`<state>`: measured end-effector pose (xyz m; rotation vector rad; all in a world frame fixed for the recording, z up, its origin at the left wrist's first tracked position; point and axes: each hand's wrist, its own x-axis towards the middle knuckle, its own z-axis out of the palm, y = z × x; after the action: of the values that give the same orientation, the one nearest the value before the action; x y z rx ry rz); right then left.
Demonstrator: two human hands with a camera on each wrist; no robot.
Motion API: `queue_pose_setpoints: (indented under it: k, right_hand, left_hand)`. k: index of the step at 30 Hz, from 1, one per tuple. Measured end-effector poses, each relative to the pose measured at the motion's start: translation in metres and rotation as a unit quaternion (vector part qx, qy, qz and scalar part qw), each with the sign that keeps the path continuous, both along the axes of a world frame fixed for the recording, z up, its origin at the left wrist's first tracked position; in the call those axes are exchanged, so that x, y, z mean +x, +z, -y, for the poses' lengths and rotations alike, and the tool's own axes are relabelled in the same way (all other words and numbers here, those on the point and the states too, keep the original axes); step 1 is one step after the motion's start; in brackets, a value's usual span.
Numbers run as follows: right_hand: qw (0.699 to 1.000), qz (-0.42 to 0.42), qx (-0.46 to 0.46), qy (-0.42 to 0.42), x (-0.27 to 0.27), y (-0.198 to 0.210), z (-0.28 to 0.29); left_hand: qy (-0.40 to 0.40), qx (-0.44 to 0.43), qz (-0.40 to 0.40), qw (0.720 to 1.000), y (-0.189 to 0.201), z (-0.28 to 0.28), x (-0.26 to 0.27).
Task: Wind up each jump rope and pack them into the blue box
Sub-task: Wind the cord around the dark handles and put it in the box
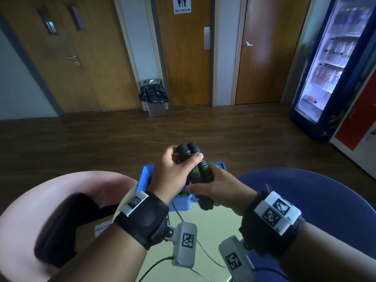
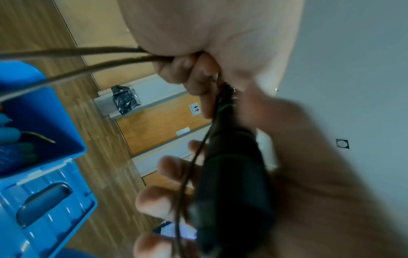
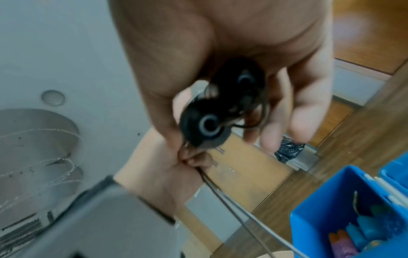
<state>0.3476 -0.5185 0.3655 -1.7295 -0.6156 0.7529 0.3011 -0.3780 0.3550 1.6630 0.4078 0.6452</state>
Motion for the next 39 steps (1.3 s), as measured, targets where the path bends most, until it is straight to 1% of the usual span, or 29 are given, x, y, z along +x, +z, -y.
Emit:
queue_pose_setpoints:
  k: [1, 3, 4, 5, 7, 9, 11, 15, 19, 23, 26, 29, 33, 35, 39]
  right_hand:
    - [0.998, 0.052, -0.036, -0.021, -0.003, 0.000, -0.002]
    - [0.977, 0.165, -0.111, -0.081, -0.005, 0.000, -0.003]
    - [0.970, 0.190, -0.120, -0.095, -0.005, 0.000, -0.003]
    - [0.972, 0.185, -0.108, -0.098, -0.006, 0.001, -0.002]
    - [0.985, 0.130, -0.057, -0.096, -0.004, 0.002, 0.000]
    - [0.995, 0.065, -0.002, -0.081, -0.004, 0.005, 0.003]
    - [0.997, 0.007, 0.048, -0.062, -0.004, 0.011, 0.007]
    - [0.991, -0.064, 0.115, -0.019, -0.009, 0.018, 0.010]
    - [0.983, -0.093, 0.157, 0.000, -0.013, 0.015, 0.008]
    - [0.983, -0.090, 0.158, 0.007, -0.013, 0.013, 0.008]
    - [0.977, -0.122, 0.171, 0.031, -0.013, 0.013, 0.008]
    - [0.960, -0.197, 0.184, 0.075, -0.013, 0.015, 0.010]
    - [0.909, -0.315, 0.225, 0.155, -0.010, 0.016, 0.012]
    - [0.889, -0.348, 0.240, 0.177, -0.009, 0.014, 0.012]
    - [0.859, -0.387, 0.251, 0.222, -0.006, 0.011, 0.017]
  left_hand:
    - [0.009, 0.018, -0.005, 1.000, 0.001, 0.003, 0.002]
    - [0.002, 0.072, -0.011, 0.997, 0.004, 0.008, 0.002]
    - [-0.002, 0.098, -0.011, 0.995, 0.006, 0.009, 0.001]
    - [-0.007, 0.118, -0.009, 0.993, 0.009, 0.009, 0.001]
    - [-0.025, 0.142, -0.001, 0.990, 0.013, 0.005, -0.002]
    - [-0.056, 0.144, 0.016, 0.988, 0.016, 0.002, -0.004]
    - [-0.084, 0.126, 0.038, 0.988, 0.018, -0.001, -0.005]
    - [-0.122, 0.095, 0.057, 0.986, 0.019, -0.008, -0.008]
    - [-0.150, 0.066, 0.068, 0.984, 0.019, -0.007, -0.014]
    - [-0.200, 0.022, 0.062, 0.978, 0.018, -0.004, -0.016]
    - [-0.226, 0.009, 0.076, 0.971, 0.021, -0.001, -0.016]
    - [-0.225, 0.021, 0.078, 0.971, 0.028, -0.004, -0.015]
    - [-0.236, 0.014, 0.078, 0.969, 0.037, -0.003, -0.013]
    - [-0.242, 0.018, 0.075, 0.967, 0.040, -0.002, -0.013]
    - [-0.267, 0.016, 0.071, 0.961, 0.041, -0.005, -0.016]
